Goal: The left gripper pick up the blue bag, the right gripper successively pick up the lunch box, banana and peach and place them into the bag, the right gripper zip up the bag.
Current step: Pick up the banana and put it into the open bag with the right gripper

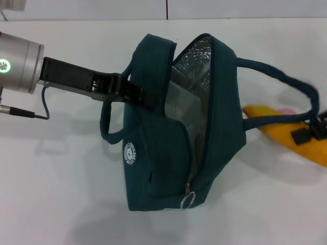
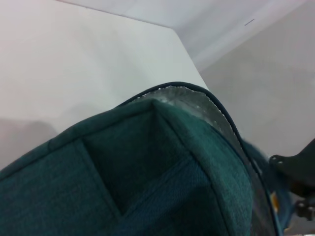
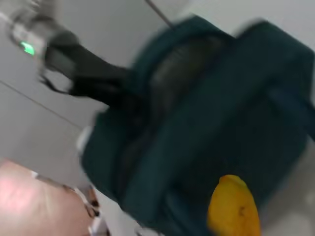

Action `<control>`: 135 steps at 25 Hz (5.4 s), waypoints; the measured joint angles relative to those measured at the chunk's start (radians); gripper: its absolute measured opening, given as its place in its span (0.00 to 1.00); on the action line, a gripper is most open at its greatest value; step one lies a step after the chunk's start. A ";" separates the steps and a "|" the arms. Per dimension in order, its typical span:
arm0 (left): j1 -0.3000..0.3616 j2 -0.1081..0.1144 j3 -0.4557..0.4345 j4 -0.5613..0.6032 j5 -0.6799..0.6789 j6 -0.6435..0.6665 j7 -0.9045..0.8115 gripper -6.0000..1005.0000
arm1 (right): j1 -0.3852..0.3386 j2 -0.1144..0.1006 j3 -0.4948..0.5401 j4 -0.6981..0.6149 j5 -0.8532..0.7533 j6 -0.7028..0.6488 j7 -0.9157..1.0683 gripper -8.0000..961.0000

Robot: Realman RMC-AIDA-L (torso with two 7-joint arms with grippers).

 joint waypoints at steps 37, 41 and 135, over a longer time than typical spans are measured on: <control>0.004 -0.002 0.006 -0.001 -0.041 0.000 0.008 0.04 | -0.009 0.043 0.258 0.209 0.718 -0.105 -0.221 0.45; 0.004 -0.003 0.006 -0.001 -0.041 0.000 0.008 0.04 | -0.003 0.088 0.176 0.233 0.735 -0.103 -0.325 0.45; -0.009 -0.008 0.005 -0.007 -0.049 -0.009 0.030 0.04 | 0.079 0.145 -0.201 0.808 0.853 0.183 -1.341 0.58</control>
